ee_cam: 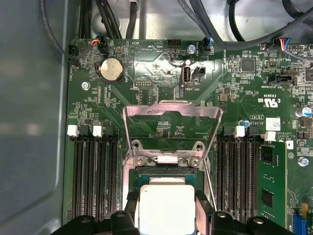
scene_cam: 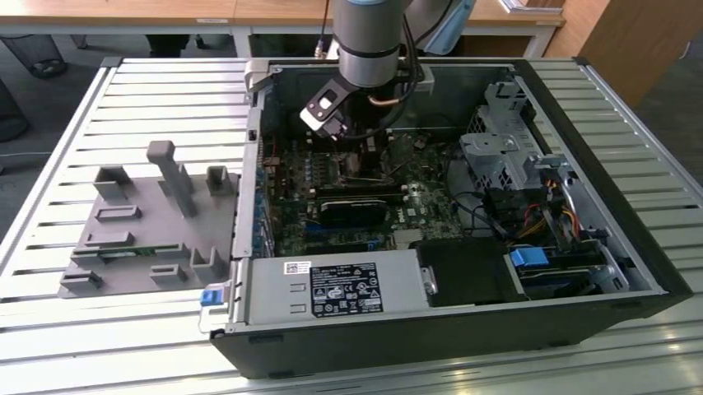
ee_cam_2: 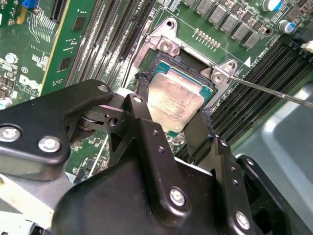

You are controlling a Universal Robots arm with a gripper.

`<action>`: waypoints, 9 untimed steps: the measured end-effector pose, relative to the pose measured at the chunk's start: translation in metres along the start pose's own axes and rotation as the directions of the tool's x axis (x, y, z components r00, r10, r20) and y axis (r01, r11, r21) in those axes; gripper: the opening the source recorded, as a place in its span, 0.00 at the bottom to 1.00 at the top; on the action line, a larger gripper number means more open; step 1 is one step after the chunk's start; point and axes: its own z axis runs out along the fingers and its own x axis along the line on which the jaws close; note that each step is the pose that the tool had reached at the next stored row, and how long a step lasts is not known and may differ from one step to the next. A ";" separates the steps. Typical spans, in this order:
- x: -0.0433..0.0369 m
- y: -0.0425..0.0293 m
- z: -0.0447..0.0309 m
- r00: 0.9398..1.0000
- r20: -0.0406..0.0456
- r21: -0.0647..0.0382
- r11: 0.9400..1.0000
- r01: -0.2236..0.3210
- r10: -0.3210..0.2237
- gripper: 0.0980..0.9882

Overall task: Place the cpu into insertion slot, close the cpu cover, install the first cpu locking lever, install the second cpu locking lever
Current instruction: 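Place the cpu into insertion slot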

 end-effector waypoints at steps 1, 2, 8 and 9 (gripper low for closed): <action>0.0000 0.0000 0.0005 1.000 0.000 0.000 1.000 0.000 0.000 0.49; 0.0001 0.0000 0.0011 1.000 0.000 0.000 1.000 0.000 0.000 0.49; 0.0001 0.0005 0.0042 1.000 0.000 0.000 1.000 -0.005 0.005 0.49; 0.0001 0.0006 0.0046 1.000 0.000 0.000 1.000 -0.007 0.007 0.49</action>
